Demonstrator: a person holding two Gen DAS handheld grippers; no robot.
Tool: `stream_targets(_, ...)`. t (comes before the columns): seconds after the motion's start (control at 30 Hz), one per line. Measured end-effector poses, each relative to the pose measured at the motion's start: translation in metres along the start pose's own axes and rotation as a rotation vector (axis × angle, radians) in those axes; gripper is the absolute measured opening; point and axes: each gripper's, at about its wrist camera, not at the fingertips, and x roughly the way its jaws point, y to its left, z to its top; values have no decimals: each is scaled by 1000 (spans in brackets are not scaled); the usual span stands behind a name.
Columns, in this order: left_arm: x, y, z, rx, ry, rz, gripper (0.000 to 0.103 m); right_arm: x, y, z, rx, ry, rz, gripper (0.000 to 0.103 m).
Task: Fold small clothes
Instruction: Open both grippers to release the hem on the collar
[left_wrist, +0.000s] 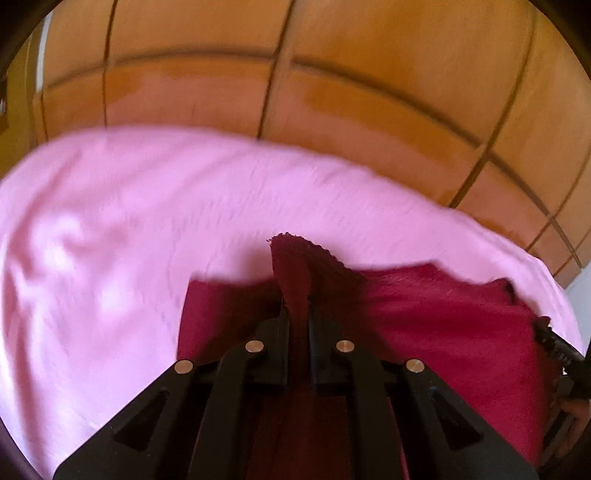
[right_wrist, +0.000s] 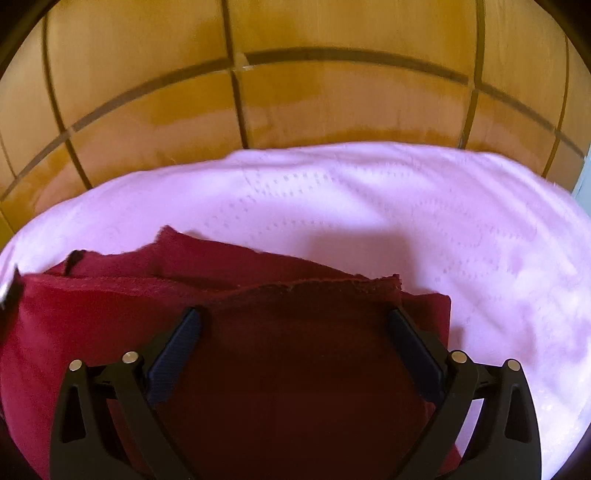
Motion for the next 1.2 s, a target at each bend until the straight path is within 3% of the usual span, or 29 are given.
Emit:
stream_targets(0.17, 2, 1, -2, -2, -10, 21, 20, 20, 13, 9, -79, 35, -83, 100)
stream_targets(0.3, 5, 3, -2, -9, -5, 29, 36, 24, 12, 10, -85, 23, -83, 100)
stream_targets(0.37, 2, 0, -1, 7, -1, 57, 48, 22, 11, 9, -73, 13, -89, 100)
stream_targets(0.4, -5, -3, -1, 20, -6, 85, 68, 21, 11, 8, -73, 7, -91, 100)
stream_targets(0.43, -14, -7, -3, 28, -28, 114, 80, 20, 12, 8, -75, 2, -95, 100)
stream_targets(0.5, -44, -17, -12, 30, -139, 104, 82, 19, 14, 7, -81, -10, -106, 100)
stream_targets(0.63, -72, -38, -38, 70, -175, -3, 86, 17, 19, 7, -93, -18, -125, 100)
stream_targets(0.77, -56, -54, -64, 183, -108, 9, 89, 15, 20, 6, -99, -30, -137, 100)
stream_targets(0.83, -42, -49, -66, 167, -53, 15, 90, 15, 19, 6, -98, -33, -137, 100)
stream_targets(1.2, -40, -55, -75, 209, -33, 69, 94, 4, 20, 3, -109, -75, -156, 100)
